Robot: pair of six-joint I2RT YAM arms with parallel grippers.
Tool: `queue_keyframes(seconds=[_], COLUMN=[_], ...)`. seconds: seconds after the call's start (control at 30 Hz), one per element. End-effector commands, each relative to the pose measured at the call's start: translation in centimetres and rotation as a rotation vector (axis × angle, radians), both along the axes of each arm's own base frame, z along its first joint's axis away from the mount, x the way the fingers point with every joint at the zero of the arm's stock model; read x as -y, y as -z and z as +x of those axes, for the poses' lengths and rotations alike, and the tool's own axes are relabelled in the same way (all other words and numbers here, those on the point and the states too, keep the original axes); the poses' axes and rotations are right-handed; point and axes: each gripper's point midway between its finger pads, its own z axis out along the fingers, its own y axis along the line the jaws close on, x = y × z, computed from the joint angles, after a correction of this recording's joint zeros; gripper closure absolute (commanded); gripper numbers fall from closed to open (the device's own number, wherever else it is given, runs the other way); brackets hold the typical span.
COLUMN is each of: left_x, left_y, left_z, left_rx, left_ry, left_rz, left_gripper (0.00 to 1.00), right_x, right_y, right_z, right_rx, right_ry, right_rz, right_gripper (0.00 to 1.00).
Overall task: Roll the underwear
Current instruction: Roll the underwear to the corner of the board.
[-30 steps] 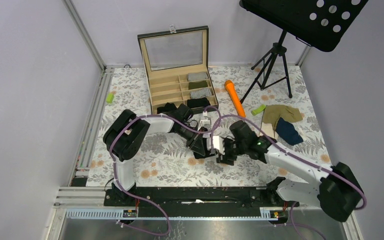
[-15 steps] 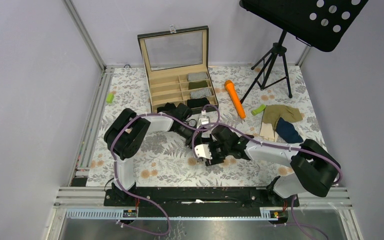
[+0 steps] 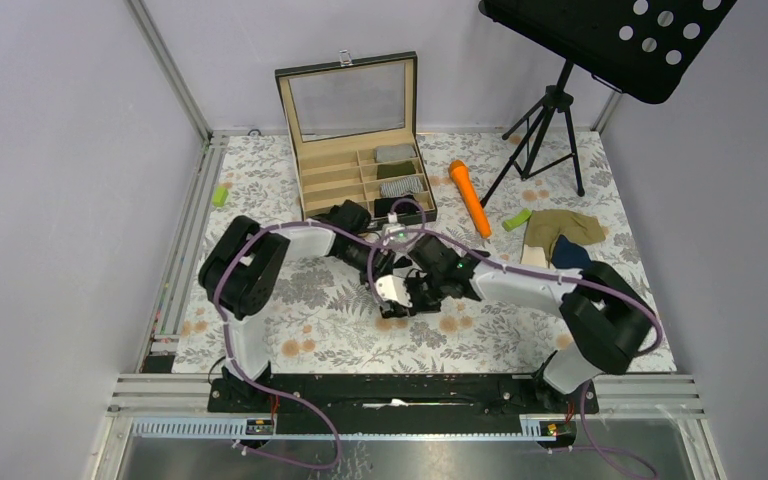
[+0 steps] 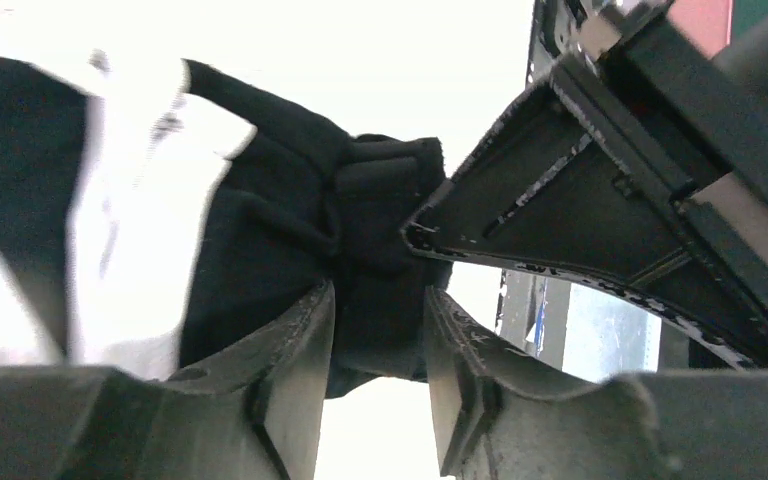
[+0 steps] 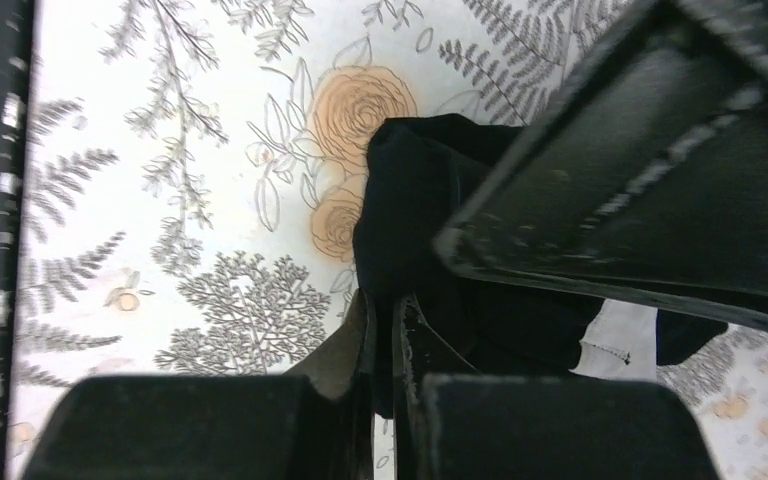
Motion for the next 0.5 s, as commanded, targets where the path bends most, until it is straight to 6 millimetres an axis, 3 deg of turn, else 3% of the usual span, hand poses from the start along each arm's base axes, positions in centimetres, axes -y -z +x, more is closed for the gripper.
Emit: queue_keyframes(seconds=[0.0,0.2,0.33,0.47], left_x=[-1.9,-6.2,-9.6,-11.4], left_y=[-3.9,-7.0,-8.6,-10.1], left_z=[3.4,6.5,8.7,8.7], left_rx=[0.132,0.245,0.376,0.541], left_ry=[-0.124,-0.336,-0.489,-0.535], left_rz=[-0.012,0.026,0.080,0.118], left_gripper=[0.57,0.55,0.54,0.52], right_x=[0.9,0.8,0.2,-0.7], right_y=[-0.8,-1.4,-1.1,0.2], right_z=[-4.3,-4.4,-2.4,-0.3], right_rx=[-0.376,-0.707,-0.845,-0.919], right_ry=[0.014,0.128,0.224,0.293], right_rz=[-0.100,-0.161,-0.205,-0.291], right_gripper=[1.00,1.00,1.00,1.00])
